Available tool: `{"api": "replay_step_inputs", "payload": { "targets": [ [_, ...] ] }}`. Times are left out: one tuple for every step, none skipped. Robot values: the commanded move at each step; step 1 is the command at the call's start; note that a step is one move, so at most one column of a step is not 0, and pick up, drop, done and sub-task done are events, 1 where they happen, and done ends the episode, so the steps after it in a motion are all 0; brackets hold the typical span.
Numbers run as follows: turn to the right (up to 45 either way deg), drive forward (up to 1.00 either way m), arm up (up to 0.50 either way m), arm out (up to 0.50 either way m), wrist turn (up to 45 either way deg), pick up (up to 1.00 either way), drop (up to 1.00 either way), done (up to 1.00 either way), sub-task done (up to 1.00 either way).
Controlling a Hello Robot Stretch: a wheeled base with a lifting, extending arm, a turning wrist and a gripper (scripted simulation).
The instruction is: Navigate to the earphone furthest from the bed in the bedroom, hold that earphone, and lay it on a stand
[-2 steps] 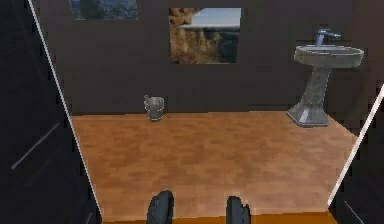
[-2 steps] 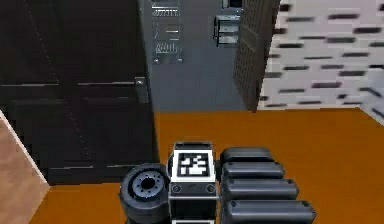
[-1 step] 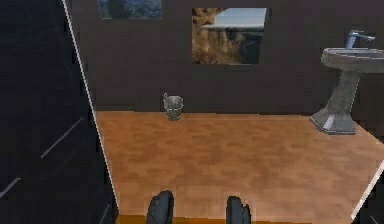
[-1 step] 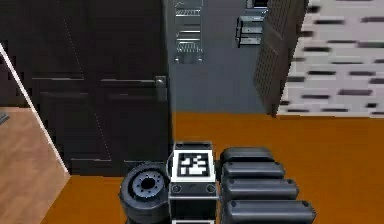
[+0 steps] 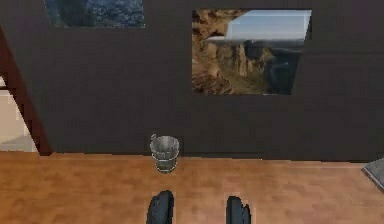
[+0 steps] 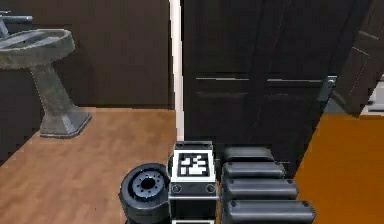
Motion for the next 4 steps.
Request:
{"api": "replay_step_inputs", "payload": {
  "targets": [
    [-9.0, 0.0, 0.0, 0.0, 0.0, 0.0, 0.0, 0.0, 0.0],
    [0.0, 0.3, 0.0, 0.0, 0.0, 0.0, 0.0, 0.0, 0.0],
    [-18.0, 0.0, 0.0, 0.0, 0.0, 0.0, 0.0, 0.0, 0.0],
    [0.0, 0.6, 0.0, 0.0, 0.0, 0.0, 0.0, 0.0, 0.0]
  ]
}}
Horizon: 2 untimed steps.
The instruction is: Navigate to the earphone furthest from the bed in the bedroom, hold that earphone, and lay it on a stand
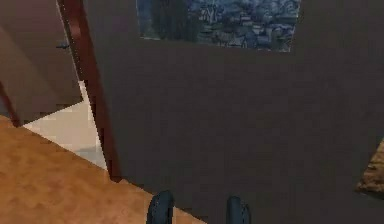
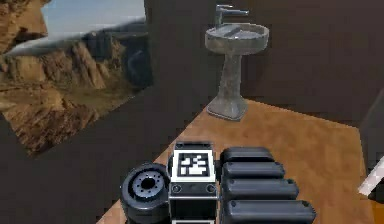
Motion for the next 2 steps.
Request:
{"api": "replay_step_inputs", "payload": {
  "targets": [
    [-45.0, 0.0, 0.0, 0.0, 0.0, 0.0, 0.0, 0.0, 0.0],
    [-12.0, 0.0, 0.0, 0.0, 0.0, 0.0, 0.0, 0.0, 0.0]
  ]
}}
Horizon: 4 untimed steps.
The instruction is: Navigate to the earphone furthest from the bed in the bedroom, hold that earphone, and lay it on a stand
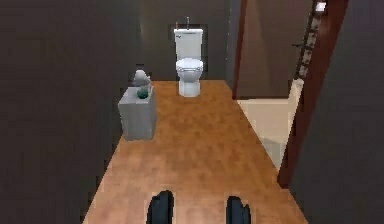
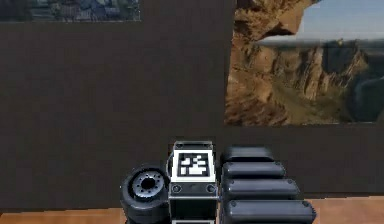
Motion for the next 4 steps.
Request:
{"api": "replay_step_inputs", "payload": {
  "targets": [
    [0.0, 1.0, 0.0, 0.0, 0.0, 0.0, 0.0, 0.0, 0.0],
    [0.0, 1.0, 0.0, 0.0, 0.0, 0.0, 0.0, 0.0, 0.0],
    [3.0, 0.0, 0.0, 0.0, 0.0, 0.0, 0.0, 0.0, 0.0],
    [0.0, 0.3, 0.0, 0.0, 0.0, 0.0, 0.0, 0.0, 0.0]
  ]
}}
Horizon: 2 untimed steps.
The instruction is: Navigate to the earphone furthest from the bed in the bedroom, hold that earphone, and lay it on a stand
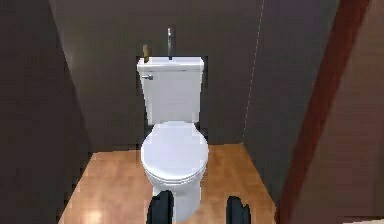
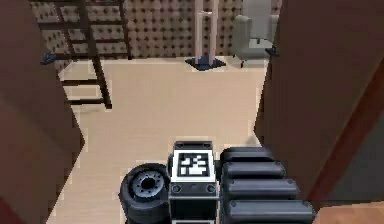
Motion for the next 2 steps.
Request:
{"api": "replay_step_inputs", "payload": {
  "targets": [
    [45.0, 0.0, 0.0, 0.0, 0.0, 0.0, 0.0, 0.0, 0.0],
    [30.0, 0.0, 0.0, 0.0, 0.0, 0.0, 0.0, 0.0, 0.0]
  ]
}}
